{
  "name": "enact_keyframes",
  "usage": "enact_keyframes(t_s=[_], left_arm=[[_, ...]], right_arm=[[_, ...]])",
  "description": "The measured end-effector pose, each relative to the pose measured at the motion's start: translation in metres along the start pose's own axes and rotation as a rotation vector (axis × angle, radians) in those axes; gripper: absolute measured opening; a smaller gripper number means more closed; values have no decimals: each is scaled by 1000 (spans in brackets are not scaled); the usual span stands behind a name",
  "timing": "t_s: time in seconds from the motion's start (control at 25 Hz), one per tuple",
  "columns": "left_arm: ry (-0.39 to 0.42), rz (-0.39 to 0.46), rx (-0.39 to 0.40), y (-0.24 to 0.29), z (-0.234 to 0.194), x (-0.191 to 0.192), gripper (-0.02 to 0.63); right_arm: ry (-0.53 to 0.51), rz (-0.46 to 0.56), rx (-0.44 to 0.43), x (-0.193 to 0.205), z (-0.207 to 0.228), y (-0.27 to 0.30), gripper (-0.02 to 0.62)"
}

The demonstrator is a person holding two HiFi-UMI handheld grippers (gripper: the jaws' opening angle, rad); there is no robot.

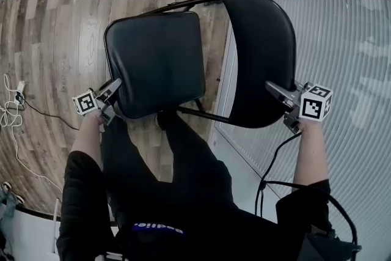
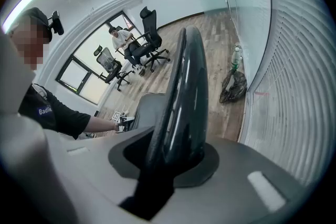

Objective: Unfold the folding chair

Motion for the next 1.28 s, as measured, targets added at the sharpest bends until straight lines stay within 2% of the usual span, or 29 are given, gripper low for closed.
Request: enact_keyframes(t_s=[0.2,0.56,0.76,1.04,1.2,1.28], left_arm=[[-33,32,8,-7,-20,8,218],[-42,86,46,-12,-37,8,222],[-40,101,47,4,-25,7,223],[-48,118,47,-24,-66,10,227],[-46,117,12,-31,-65,7,232],[-19,108,-44,-34,-66,8,238]], right_arm=[[0,10,-5,7,-3,12,91],[0,7,-6,8,-17,22,92],[-13,13,4,2,-13,5,94],[-13,17,29,17,-35,46,94],[-8,22,26,15,-39,48,95],[9,50,18,15,-36,47,109]])
Point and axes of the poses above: the fingertips, and each gripper's own axes: y forward along the fingers, z to its right, x out of its underside, the point moved 6 cm from there along -y, backward along the fingers, and after that the axes turned 15 degrees about y, right-handed, at the moved point
